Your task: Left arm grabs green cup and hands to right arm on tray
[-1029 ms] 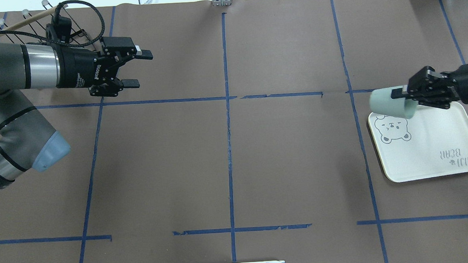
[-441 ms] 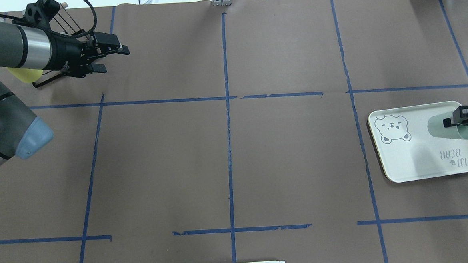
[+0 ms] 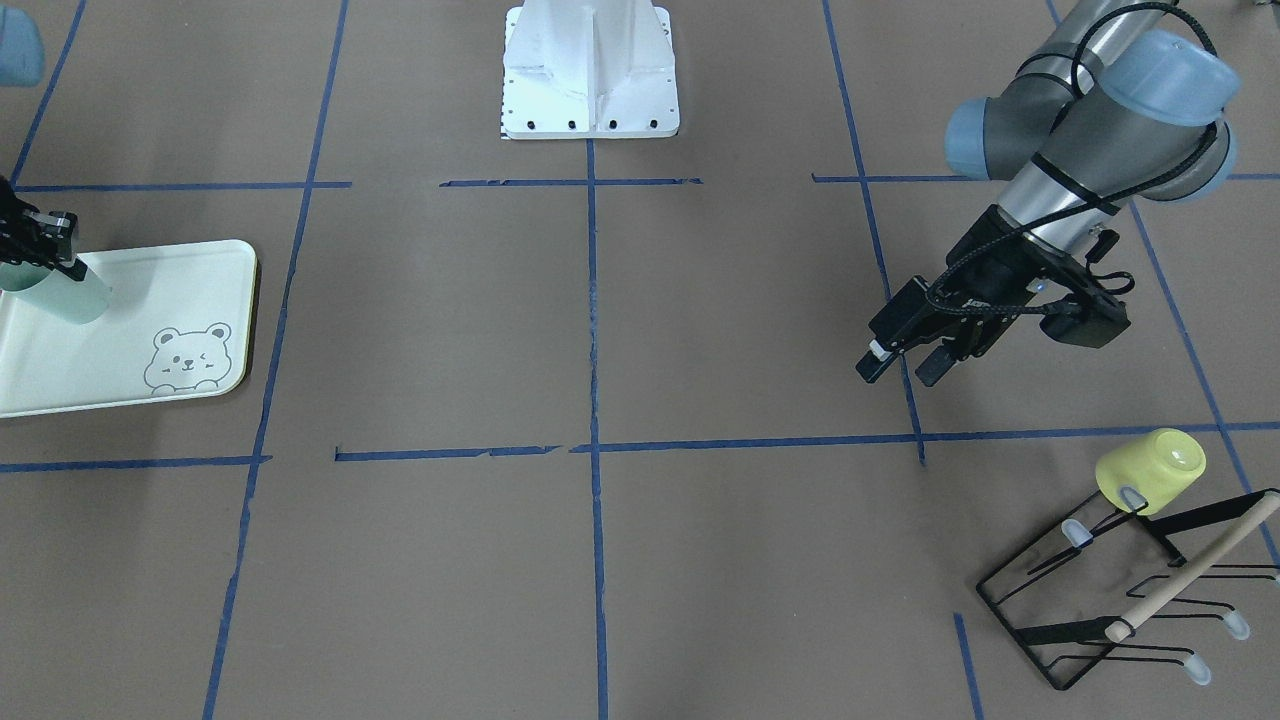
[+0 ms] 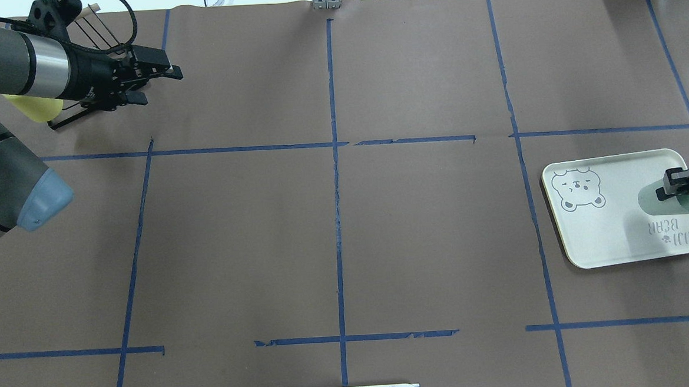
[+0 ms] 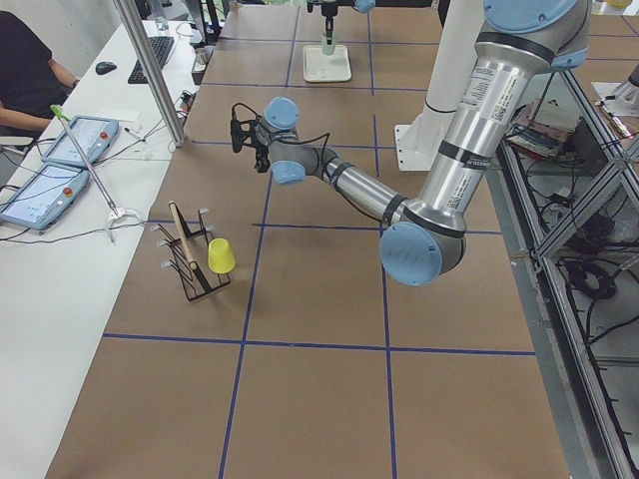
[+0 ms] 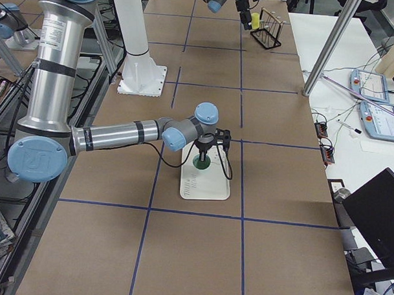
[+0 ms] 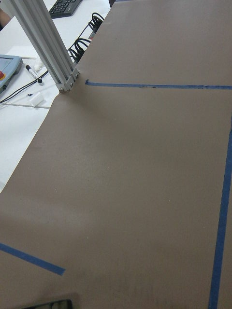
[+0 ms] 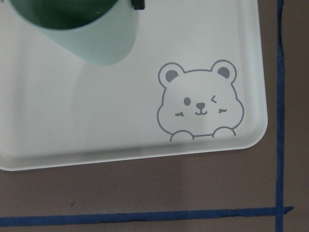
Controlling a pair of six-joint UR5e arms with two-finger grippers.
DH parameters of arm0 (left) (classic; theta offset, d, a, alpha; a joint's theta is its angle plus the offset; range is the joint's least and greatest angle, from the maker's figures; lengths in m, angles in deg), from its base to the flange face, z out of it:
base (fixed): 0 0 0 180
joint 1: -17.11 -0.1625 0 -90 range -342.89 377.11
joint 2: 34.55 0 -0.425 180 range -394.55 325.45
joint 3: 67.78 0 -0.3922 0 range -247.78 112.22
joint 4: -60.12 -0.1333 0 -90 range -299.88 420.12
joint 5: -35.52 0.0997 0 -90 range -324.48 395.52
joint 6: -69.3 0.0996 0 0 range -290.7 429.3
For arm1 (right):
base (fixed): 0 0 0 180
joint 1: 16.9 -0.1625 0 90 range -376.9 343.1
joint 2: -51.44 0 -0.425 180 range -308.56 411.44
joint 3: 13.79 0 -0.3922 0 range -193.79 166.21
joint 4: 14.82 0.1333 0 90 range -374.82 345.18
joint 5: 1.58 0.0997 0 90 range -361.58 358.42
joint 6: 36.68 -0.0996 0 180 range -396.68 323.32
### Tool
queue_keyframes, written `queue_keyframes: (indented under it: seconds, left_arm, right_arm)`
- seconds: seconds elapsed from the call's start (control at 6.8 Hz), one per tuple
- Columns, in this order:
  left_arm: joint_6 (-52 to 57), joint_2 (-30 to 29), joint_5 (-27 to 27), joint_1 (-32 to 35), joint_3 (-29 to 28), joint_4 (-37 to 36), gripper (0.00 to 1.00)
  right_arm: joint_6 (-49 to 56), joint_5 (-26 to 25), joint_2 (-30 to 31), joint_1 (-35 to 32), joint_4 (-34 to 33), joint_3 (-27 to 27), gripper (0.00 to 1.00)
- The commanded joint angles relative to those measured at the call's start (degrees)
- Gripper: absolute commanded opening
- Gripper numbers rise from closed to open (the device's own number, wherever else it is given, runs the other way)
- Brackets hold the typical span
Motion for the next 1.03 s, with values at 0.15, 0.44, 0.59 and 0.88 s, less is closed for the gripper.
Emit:
queue_keyframes:
  seconds: [0.15,0.44,0.59,0.88]
  left_arm:
    - [0.0,0.9,0.1,0.0,0.4,0.1,1.00]
    - [0.0,1.0,0.4,0.0,0.5,0.1,1.00]
    - [0.0,1.0,0.4,-0.1,0.5,0.1,1.00]
    - [0.0,1.0,0.4,-0.1,0.5,0.1,1.00]
  right_arm:
    - [2.2,-1.6,-2.8,3.3,-4.7,-1.0,0.00]
    - [2.2,-2.3,-5.7,3.7,-4.7,-2.8,0.00]
    - [2.2,-3.6,-6.6,3.8,-4.7,-4.4,0.00]
    - [2.2,-4.0,-6.9,3.7,-4.6,-4.5,0.22]
